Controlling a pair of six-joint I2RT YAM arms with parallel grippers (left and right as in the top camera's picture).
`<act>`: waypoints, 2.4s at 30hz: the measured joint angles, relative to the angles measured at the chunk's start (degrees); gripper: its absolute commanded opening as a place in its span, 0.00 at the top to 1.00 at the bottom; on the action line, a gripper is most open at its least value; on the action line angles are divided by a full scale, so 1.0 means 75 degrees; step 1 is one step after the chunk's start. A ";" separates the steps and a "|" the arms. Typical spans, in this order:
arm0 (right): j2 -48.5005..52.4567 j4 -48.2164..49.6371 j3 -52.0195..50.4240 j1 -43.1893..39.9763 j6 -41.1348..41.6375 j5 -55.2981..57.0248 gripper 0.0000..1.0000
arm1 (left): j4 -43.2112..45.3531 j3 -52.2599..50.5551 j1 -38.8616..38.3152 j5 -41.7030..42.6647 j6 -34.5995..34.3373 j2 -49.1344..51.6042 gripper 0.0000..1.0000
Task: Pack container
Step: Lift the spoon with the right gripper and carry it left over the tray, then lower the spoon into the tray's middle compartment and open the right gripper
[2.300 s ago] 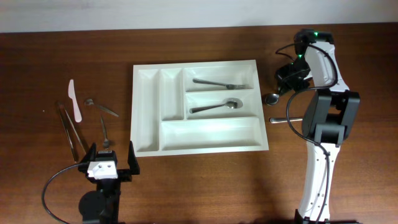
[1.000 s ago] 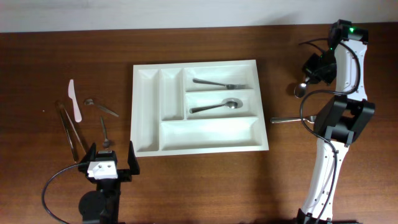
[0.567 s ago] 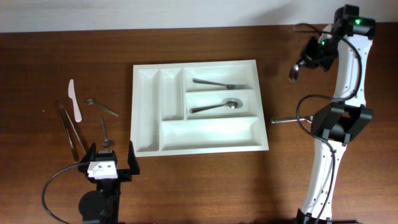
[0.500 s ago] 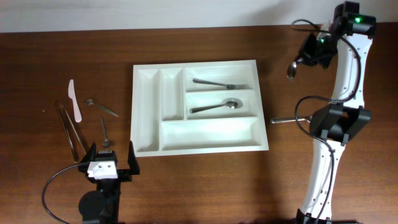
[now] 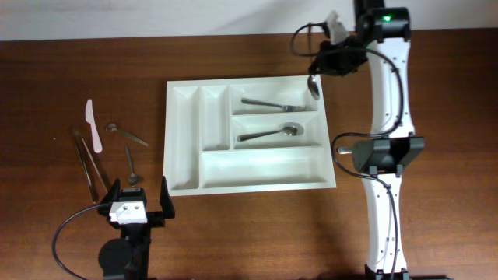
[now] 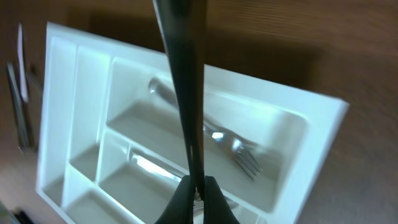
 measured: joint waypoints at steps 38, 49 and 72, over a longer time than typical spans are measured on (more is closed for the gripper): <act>-0.0157 -0.0012 -0.3806 0.1023 -0.6516 -0.0035 0.96 | 0.0000 0.0000 0.0000 0.0000 0.0000 0.0000 0.01; -0.0160 -0.0012 -0.3806 0.1585 -0.6516 0.0251 0.96 | 0.0000 0.0000 0.0000 0.0003 0.0003 0.0000 0.01; -0.0248 -0.0006 -0.3188 0.1559 -0.6100 0.0396 0.50 | 0.0000 0.0000 0.0000 0.0003 0.0003 0.0000 0.01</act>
